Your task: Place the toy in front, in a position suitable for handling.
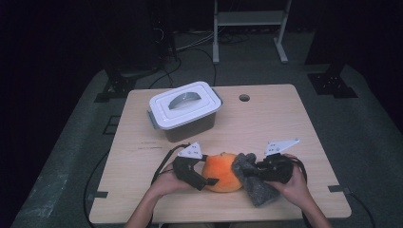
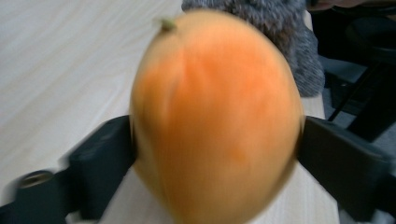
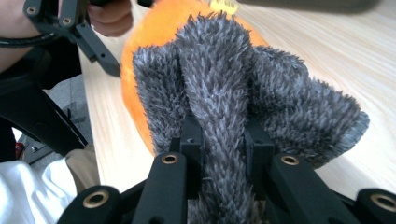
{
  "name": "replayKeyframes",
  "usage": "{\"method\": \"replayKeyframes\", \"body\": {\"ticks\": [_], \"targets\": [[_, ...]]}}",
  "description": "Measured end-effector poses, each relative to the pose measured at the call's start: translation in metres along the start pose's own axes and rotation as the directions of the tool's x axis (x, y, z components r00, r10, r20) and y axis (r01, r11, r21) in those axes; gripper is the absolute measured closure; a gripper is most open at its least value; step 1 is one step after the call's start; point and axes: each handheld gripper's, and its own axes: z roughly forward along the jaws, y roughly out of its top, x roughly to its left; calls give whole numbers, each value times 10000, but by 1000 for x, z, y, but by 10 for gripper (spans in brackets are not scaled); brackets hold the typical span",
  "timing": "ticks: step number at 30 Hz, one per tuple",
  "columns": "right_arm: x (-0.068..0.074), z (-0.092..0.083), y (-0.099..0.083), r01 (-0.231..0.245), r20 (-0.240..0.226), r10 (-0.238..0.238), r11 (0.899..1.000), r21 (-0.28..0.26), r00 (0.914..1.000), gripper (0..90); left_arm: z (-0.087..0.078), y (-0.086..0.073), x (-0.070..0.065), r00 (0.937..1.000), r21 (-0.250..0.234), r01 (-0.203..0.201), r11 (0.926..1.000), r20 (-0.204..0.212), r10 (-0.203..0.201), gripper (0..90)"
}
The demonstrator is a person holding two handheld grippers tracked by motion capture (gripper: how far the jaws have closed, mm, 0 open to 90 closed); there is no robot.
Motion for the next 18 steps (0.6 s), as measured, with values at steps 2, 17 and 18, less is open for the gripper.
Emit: {"method": "replayKeyframes", "body": {"ticks": [2,17,18], "targets": [[-2,-2,-2,-75,71,74,9999,75,9999,736,0,-2,-1,9999,-138,-123,9998,0,123,260],[23,-10,26,1062,463,-1074,9939,292,9931,739,4,12,-17,9989,-617,-219,9979,-421,193,354],[21,-12,24,912,498,-929,9952,353,9944,739,5,13,-18,9986,-643,-287,9975,-453,258,354]]}}
